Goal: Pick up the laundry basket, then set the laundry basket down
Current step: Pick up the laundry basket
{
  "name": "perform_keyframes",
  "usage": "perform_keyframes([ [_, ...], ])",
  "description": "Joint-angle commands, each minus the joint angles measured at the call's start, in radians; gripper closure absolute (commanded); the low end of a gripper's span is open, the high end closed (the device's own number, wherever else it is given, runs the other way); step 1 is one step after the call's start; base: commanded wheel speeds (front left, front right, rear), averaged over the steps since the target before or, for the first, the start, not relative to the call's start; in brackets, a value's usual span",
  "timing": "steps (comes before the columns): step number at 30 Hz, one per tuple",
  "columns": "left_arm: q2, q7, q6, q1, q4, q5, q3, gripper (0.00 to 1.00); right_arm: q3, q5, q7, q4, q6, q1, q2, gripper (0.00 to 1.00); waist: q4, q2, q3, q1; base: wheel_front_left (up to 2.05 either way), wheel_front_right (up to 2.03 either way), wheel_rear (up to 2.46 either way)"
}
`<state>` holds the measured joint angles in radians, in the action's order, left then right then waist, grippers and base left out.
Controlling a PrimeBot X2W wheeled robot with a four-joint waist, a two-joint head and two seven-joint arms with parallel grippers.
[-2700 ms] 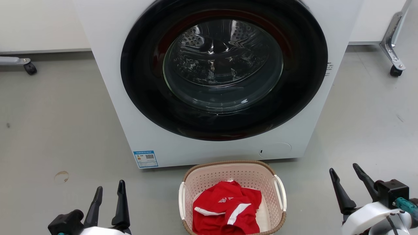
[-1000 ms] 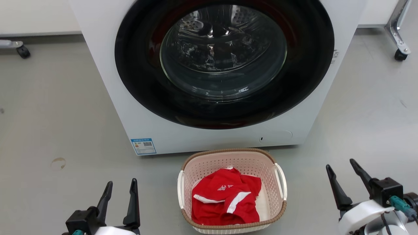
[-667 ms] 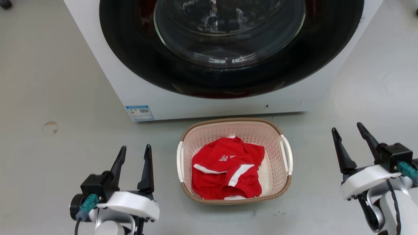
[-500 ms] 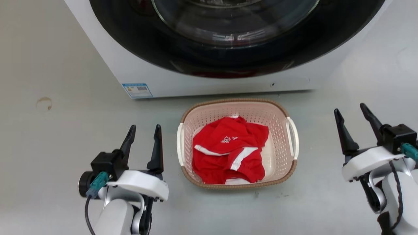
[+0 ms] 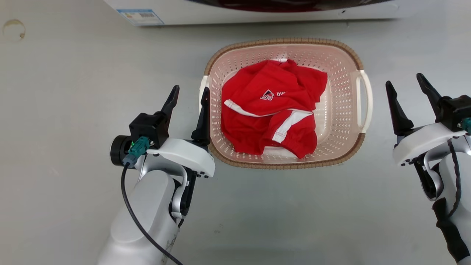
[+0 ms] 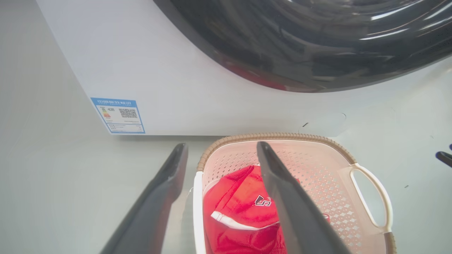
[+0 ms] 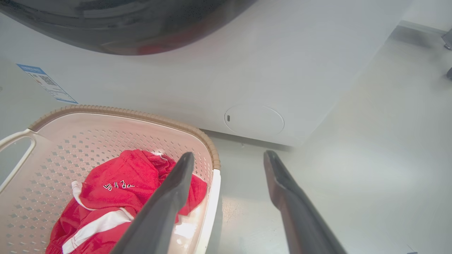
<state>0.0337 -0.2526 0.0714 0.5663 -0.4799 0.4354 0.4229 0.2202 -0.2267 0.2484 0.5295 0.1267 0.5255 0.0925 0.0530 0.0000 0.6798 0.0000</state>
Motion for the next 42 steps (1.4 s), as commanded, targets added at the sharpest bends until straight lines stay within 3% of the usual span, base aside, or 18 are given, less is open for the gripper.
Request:
perform_keyframes([
  [1, 0.017, -0.009, 0.016, 0.028, 0.008, 0.015, -0.004, 0.0, 0.022, 0.0, 0.013, -0.003, 0.004, 0.009, 0.016, 0.0, 0.011, 0.0, 0.083, 0.0, 0.0, 0.0, 0.0],
  [25, 0.017, -0.009, 0.052, 0.181, -0.108, 0.1, 0.117, 0.0, 0.067, -0.023, 0.013, 0.039, 0.004, 0.105, 0.023, 0.0, 0.021, 0.0, 0.279, 0.0, 0.0, 0.0, 0.0],
  [42, 0.017, -0.009, 0.058, 0.292, -0.247, 0.167, 0.188, 0.0, 0.115, -0.048, 0.013, 0.094, 0.004, 0.153, 0.002, 0.0, 0.011, 0.0, 0.313, 0.0, 0.0, 0.0, 0.0],
])
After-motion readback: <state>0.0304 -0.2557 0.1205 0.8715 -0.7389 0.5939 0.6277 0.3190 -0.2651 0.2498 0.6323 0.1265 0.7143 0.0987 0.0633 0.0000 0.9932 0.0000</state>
